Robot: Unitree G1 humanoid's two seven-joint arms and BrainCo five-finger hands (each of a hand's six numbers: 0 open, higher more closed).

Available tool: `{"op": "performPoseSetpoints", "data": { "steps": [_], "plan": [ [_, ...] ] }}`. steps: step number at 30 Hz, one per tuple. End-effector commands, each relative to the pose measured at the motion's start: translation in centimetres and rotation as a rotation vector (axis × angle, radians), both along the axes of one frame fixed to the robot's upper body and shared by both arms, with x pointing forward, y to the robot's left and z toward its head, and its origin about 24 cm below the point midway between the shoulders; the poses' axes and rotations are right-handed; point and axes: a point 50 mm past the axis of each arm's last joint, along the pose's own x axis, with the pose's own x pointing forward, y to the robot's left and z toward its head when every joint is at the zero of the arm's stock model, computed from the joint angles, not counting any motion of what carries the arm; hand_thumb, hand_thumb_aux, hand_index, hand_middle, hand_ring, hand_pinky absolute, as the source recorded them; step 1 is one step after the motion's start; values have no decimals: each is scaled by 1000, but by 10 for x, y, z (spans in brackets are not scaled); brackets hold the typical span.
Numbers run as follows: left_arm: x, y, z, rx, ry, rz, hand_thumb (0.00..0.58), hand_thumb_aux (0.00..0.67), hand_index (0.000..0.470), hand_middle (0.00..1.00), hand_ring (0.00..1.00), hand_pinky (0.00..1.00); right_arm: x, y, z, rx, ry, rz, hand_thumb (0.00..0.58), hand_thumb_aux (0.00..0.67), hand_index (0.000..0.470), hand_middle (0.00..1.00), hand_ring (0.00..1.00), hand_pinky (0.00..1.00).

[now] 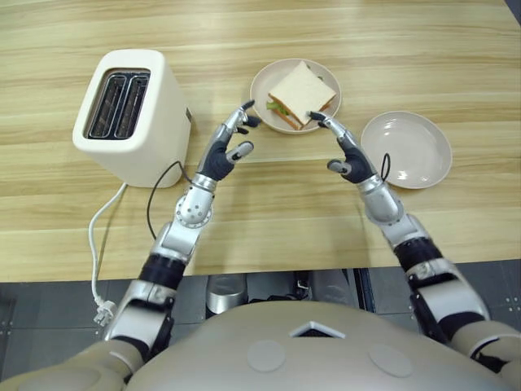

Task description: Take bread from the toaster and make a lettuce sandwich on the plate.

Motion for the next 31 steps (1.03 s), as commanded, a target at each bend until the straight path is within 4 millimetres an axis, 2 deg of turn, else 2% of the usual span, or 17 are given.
{"op": "performPoseSetpoints", "data": {
  "steps": [1, 5, 8, 12, 19, 31],
  "plan": [
    [-10, 3, -1, -72, 44, 52, 0, 0, 0, 0, 0, 0, 3, -14, 11, 116, 9, -94, 0, 0, 0, 0, 0, 0],
    [-19, 1, 4, -99, 12, 71, 0, 0, 0, 0, 0, 0, -4, -19, 10, 223, 49, -153, 0, 0, 0, 0, 0, 0],
    [-20, 4, 2, -66, -9, 99, 0, 0, 0, 0, 0, 0, -6, -12, 7, 179, 49, -126, 0, 0, 0, 0, 0, 0],
    [-18, 10, 0, -58, -19, 131, 0, 0, 0, 0, 0, 0, -2, -8, 15, 183, -4, -88, 0, 0, 0, 0, 0, 0],
    [-20, 13, 2, 9, -70, 136, 0, 0, 0, 0, 0, 0, 0, -10, 11, 165, 4, -77, 0, 0, 0, 0, 0, 0],
    [-19, 13, 1, 19, -79, 129, 0, 0, 0, 0, 0, 0, -1, -8, 12, 164, -12, -61, 0, 0, 0, 0, 0, 0]
  ]
}}
